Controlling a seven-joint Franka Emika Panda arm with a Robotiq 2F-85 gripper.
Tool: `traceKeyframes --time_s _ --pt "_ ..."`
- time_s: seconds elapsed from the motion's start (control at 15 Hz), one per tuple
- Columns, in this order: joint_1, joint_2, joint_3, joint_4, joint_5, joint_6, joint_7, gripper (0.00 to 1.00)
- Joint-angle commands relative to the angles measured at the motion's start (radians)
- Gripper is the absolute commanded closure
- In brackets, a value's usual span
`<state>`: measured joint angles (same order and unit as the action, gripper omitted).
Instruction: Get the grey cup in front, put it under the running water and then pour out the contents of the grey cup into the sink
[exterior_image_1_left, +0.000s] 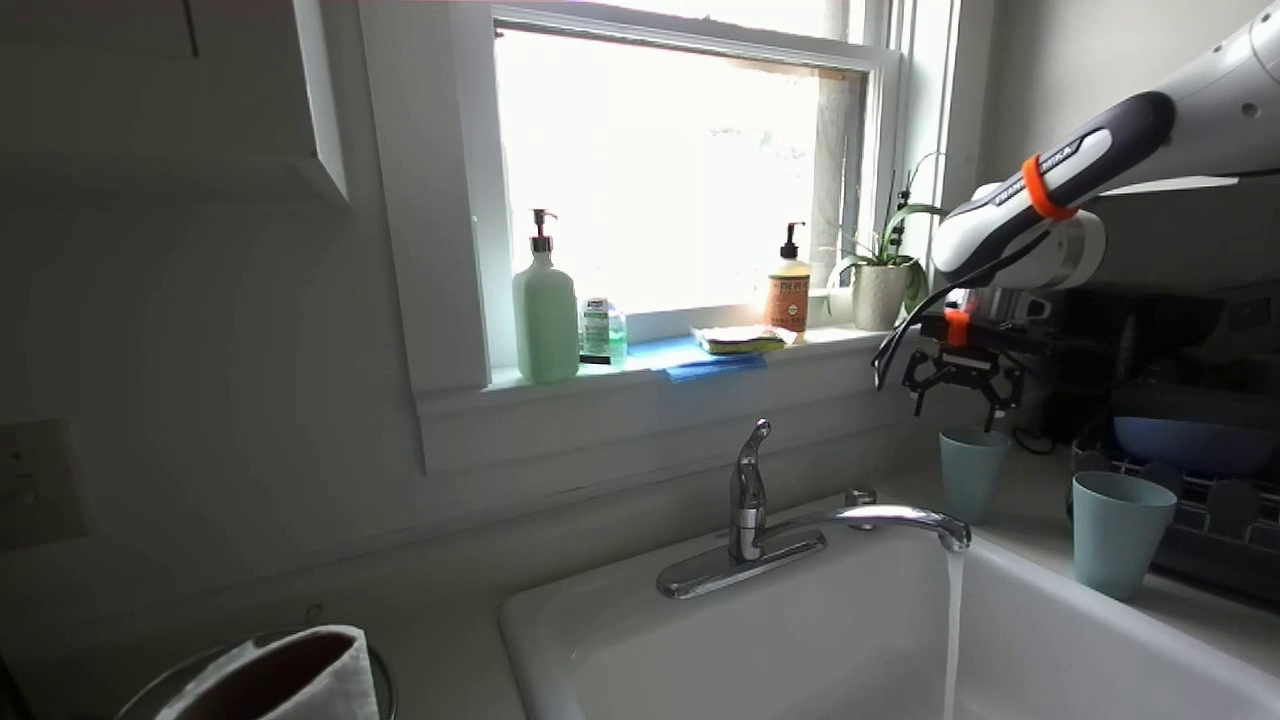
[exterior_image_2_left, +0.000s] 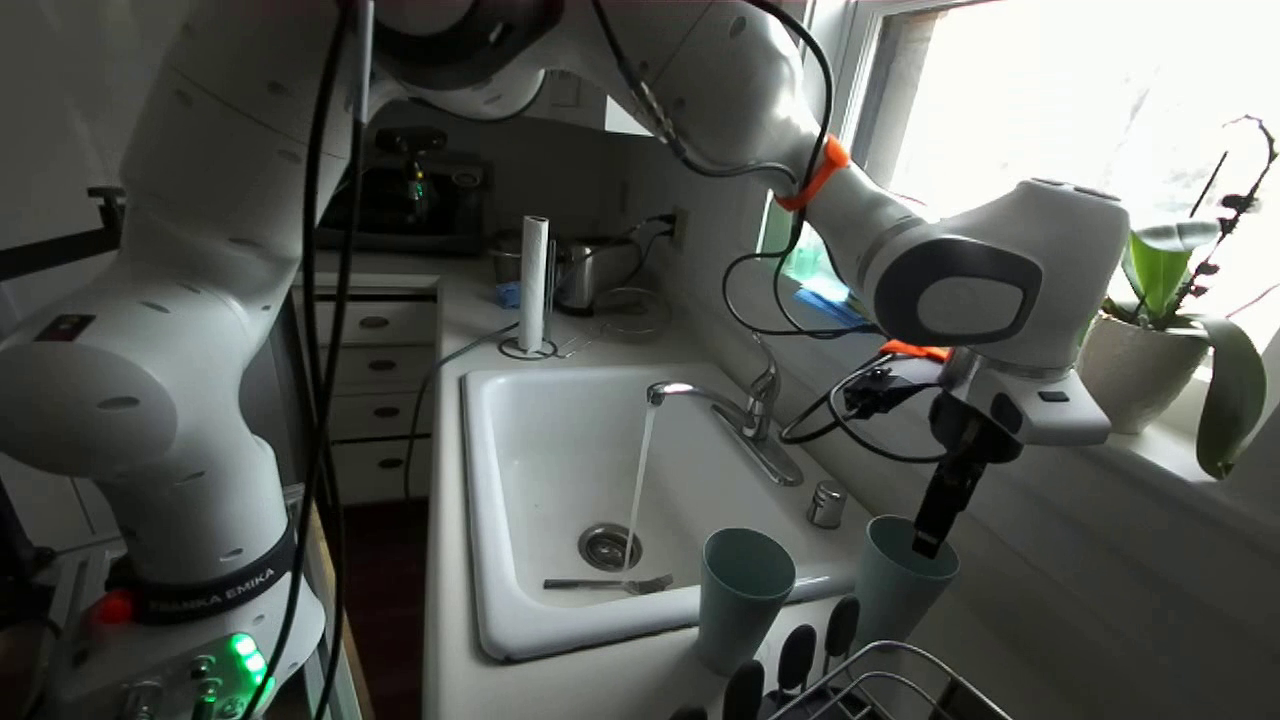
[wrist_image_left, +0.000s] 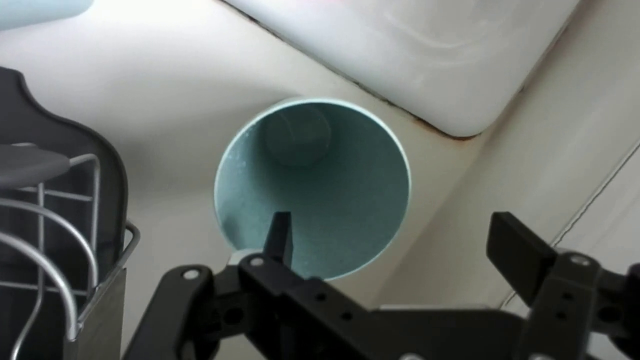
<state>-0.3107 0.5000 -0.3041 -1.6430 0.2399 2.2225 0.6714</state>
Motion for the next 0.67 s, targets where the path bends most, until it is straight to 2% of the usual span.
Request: traceKeyframes --time_s 0.0,0.13,0.2,0.6 --pt "-0.024 0.08 0.013 0.108 0.04 -0.052 0.037 0.04" --pt "-0.027 0.105 0.012 0.137 0.036 -0.063 0.042 0.18" --pt "-0.029 0.115 0.013 0.148 0.036 -0.069 0.045 0.31" --pt "-0.039 0.152 0.014 0.198 0.03 -0.117 0.049 0.73"
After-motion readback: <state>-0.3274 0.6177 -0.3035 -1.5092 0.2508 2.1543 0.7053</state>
